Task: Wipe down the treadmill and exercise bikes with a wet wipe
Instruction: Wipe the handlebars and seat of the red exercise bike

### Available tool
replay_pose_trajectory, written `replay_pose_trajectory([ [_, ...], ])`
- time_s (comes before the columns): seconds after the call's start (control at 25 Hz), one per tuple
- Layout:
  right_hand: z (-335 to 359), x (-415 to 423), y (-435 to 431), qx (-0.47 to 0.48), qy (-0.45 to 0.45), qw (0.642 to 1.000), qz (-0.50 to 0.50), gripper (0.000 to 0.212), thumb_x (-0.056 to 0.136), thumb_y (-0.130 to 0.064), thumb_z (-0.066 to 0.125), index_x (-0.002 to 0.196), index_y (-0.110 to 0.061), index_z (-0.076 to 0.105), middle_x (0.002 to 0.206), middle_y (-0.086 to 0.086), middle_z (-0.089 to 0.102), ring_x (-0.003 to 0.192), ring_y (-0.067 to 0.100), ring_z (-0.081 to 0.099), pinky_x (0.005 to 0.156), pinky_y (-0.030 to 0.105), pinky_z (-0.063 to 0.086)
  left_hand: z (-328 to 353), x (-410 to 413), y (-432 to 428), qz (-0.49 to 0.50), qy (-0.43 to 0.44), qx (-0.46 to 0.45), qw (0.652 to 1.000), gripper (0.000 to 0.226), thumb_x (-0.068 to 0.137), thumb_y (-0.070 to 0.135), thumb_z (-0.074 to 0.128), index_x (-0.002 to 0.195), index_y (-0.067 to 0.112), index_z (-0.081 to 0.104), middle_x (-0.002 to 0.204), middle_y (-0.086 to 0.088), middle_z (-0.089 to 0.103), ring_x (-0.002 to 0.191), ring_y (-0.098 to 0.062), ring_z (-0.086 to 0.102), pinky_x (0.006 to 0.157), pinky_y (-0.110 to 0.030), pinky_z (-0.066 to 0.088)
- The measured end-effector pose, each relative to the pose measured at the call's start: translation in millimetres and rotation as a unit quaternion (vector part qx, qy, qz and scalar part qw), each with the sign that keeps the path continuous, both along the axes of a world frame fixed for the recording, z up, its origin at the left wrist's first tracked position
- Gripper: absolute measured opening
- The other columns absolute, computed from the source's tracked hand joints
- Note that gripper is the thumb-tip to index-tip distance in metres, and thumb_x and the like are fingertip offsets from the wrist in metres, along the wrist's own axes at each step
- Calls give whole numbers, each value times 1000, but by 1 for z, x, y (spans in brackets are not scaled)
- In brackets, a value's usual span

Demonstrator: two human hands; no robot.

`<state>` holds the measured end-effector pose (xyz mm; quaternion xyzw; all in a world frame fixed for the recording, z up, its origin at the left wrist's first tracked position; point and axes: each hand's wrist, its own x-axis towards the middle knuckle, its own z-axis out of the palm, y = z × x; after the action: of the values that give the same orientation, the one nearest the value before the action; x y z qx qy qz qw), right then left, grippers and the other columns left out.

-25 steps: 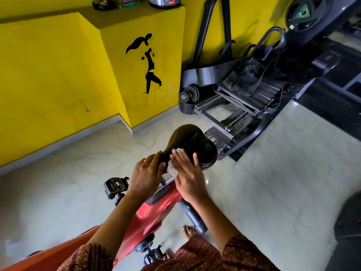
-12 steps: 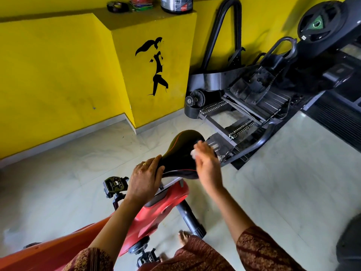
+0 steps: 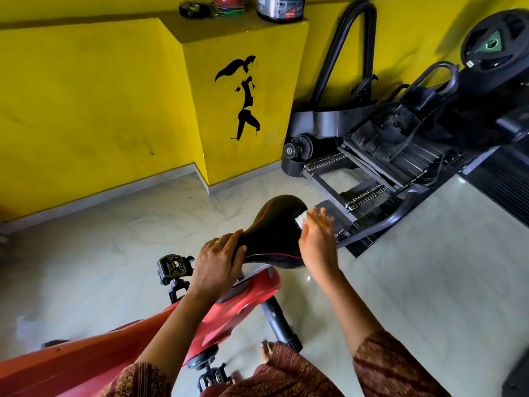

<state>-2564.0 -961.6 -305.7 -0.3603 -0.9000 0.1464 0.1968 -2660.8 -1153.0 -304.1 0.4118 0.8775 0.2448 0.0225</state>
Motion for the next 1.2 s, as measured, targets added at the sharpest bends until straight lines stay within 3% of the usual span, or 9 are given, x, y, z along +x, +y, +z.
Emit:
replay_pose_trajectory([
  [0.04, 6, -13, -14, -31, -10, 999, -3, 37, 85, 9, 54, 122, 4, 55, 134, 23, 51, 130, 39, 42, 108, 51, 35, 0, 0, 1, 2, -2, 4, 1000, 51, 95, 37, 33, 122, 3, 60, 109, -15, 68, 90, -33, 66, 82, -43, 52],
  [0.2, -4, -3, -70, -15, 12, 954, 300, 43, 85, -1, 47, 128, 0, 54, 138, 15, 51, 131, 27, 44, 113, 45, 25, 2, 1, -1, -3, -1, 16, 1000, 49, 93, 35, 36, 120, 2, 61, 108, -15, 68, 86, -33, 67, 78, -41, 54],
  [0.4, 17, -16, 18, -64, -57, 992, 96, 45, 86, 10, 48, 131, 1, 49, 142, 17, 45, 130, 34, 41, 111, 50, 31, -1, 2, 2, 19, 5, 24, 1000, 49, 94, 37, 35, 120, 5, 62, 108, -13, 69, 88, -32, 66, 81, -41, 53],
  [0.48, 27, -38, -7, -71, -76, 974, 199, 40, 84, 11, 47, 123, 3, 54, 136, 18, 48, 128, 33, 41, 110, 46, 33, -1, 3, 3, 24, 3, 28, 999, 49, 93, 36, 37, 118, 4, 63, 105, -13, 69, 85, -32, 67, 79, -41, 54],
  [0.6, 18, -30, -19, -41, -92, 893, 440, 37, 87, 9, 48, 123, 2, 56, 134, 14, 53, 131, 27, 42, 117, 40, 23, 0, 4, 2, 20, 9, 38, 999, 46, 91, 34, 40, 113, 2, 64, 101, -13, 70, 81, -32, 68, 74, -40, 55],
  [0.76, 21, -46, 43, -42, -108, 957, 266, 35, 92, 3, 45, 126, 0, 54, 135, 17, 51, 128, 36, 43, 108, 49, 34, 1, 4, 5, 48, 19, 40, 998, 46, 89, 35, 41, 110, 3, 66, 98, -11, 72, 80, -31, 68, 73, -38, 55],
  [0.92, 20, -47, 1, -20, -149, 866, 476, 29, 96, -8, 46, 120, -1, 59, 133, 13, 54, 132, 26, 42, 115, 37, 19, 3, 7, 6, 50, 21, 42, 998, 45, 88, 34, 42, 108, 2, 67, 94, -11, 72, 77, -30, 68, 70, -37, 55],
  [1.08, 29, -83, 55, -13, -220, 911, 349, 30, 97, -12, 38, 117, -2, 59, 126, 11, 57, 123, 24, 49, 117, 42, 12, 4, 5, 7, 58, 18, 31, 998, 48, 88, 36, 40, 110, 3, 67, 97, -11, 72, 80, -30, 69, 71, -38, 56],
  [1.2, 31, -86, 20, -33, -266, 848, 458, 31, 98, -16, 37, 111, -3, 62, 119, 10, 62, 117, 22, 52, 117, 45, 14, 10, 6, 10, 50, 34, 24, 998, 44, 86, 33, 40, 104, 4, 68, 90, -10, 72, 73, -29, 69, 65, -34, 55],
])
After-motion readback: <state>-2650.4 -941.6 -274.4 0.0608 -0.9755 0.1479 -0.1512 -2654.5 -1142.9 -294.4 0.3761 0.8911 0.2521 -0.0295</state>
